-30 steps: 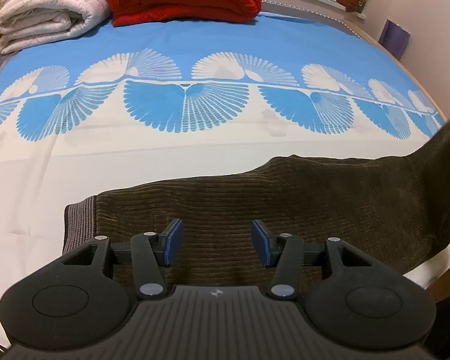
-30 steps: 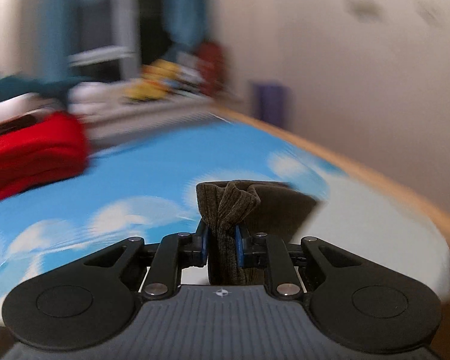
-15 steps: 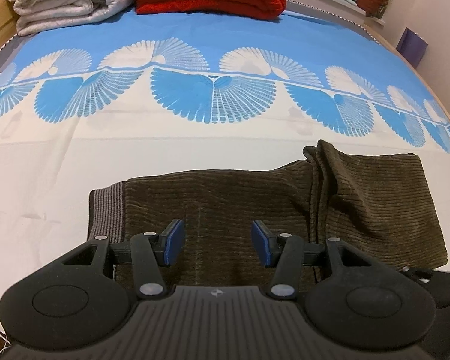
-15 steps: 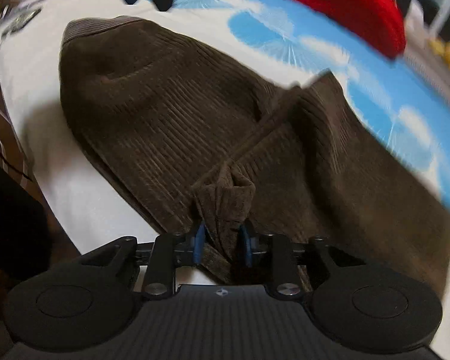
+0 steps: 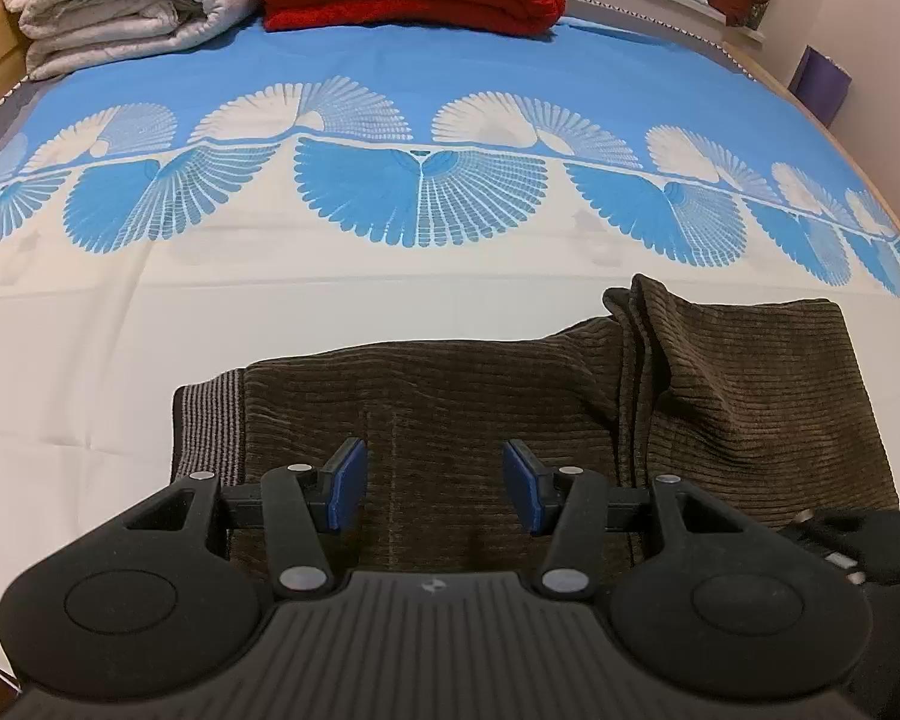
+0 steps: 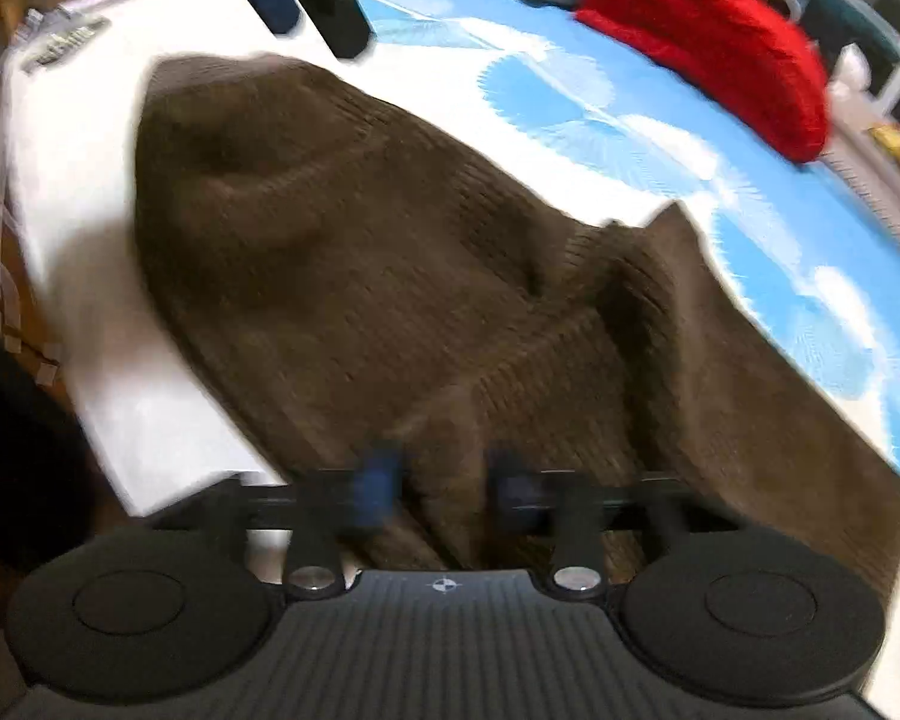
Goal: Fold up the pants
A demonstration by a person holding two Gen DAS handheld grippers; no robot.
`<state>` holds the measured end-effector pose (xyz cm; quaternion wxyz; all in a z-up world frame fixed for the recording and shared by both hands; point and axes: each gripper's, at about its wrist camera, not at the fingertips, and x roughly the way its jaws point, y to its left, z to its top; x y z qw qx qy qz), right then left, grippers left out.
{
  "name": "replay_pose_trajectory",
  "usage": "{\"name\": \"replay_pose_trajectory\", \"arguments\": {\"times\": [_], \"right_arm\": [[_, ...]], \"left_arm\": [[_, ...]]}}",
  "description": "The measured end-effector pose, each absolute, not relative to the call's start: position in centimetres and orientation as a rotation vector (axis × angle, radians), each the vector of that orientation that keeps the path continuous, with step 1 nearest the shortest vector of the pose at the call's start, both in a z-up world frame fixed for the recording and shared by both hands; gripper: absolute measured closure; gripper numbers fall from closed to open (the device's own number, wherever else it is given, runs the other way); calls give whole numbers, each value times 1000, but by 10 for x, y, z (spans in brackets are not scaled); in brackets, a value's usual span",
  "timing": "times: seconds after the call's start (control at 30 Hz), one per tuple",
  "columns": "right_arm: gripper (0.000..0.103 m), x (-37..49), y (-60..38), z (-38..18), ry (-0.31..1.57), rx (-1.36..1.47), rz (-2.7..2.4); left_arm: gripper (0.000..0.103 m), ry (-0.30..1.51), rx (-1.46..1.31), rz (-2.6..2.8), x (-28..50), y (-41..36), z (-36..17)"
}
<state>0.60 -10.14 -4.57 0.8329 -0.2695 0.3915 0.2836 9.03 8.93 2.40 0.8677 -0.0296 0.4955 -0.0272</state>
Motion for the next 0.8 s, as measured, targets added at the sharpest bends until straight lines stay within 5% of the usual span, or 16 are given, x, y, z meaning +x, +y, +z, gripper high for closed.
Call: {"name": "replay_pose_trajectory", "arguments": {"times": [0.13, 0.3, 0.5, 0.8], "right_arm": [[87, -17, -106, -21, 733, -604, 688], [85, -36, -108, -57, 806, -772, 718], [53, -27, -139, -7, 795, -472, 703], [42, 3, -281, 4, 864, -113, 63]], "left_arm": [[47, 1033, -84, -48, 92, 90, 26], [47, 1048, -103, -86, 98, 73, 25], [47, 1054, -192, -188, 112, 45, 13], [47, 1162, -404, -331, 149, 13, -48]]}}
